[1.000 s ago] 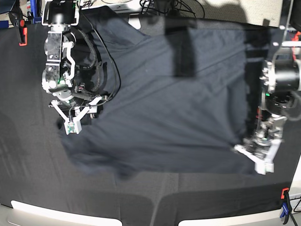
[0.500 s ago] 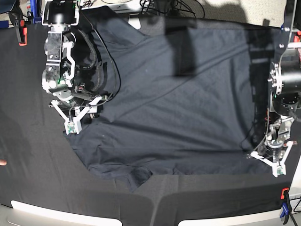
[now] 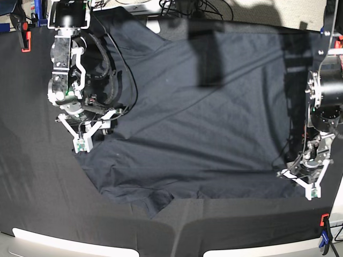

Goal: Layout the t-shirt on the table in an organized manner, then fold the t-shirt properly
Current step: 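Drag the shirt with both grippers toward the collar, stretching it flat, then release the shirt and raise both grippers away from it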

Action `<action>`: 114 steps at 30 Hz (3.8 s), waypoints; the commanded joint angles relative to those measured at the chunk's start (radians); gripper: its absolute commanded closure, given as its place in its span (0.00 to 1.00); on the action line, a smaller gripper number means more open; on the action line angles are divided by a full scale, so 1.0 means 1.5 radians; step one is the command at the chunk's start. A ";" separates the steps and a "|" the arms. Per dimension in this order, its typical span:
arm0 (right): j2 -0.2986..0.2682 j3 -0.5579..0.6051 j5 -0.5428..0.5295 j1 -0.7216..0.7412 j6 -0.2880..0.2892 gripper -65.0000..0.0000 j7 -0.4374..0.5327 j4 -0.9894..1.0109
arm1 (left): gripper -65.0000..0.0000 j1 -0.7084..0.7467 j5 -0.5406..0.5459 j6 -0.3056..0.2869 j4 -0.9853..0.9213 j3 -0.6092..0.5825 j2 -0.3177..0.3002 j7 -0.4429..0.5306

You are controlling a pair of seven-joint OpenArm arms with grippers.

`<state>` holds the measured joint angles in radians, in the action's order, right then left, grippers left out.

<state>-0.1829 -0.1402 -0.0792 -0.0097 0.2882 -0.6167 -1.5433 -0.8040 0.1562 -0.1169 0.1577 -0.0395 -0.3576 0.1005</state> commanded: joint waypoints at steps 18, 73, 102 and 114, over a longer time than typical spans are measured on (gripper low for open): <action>-0.006 -0.003 -0.054 -0.067 0.096 0.54 -0.116 -0.230 | 0.69 0.377 0.036 0.008 0.730 0.001 -0.061 -0.174; -0.033 -0.246 -0.287 -0.282 0.255 0.54 -0.209 -0.379 | 0.64 1.032 0.026 -0.084 1.004 0.301 -0.028 -0.268; -0.033 -0.470 -0.496 -0.349 0.273 0.54 -0.323 -0.379 | 1.00 1.014 0.071 -0.105 1.087 0.302 -0.028 -0.205; -0.031 -0.440 -0.506 -0.376 0.273 0.51 -0.333 -0.270 | 1.00 1.012 0.071 -0.105 1.087 0.302 -0.028 -0.205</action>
<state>-0.2165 -0.7944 -0.8234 -0.5709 0.6895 -1.1275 -1.9335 0.7086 0.2581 -0.2775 1.7702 0.4061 -0.3878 -0.2325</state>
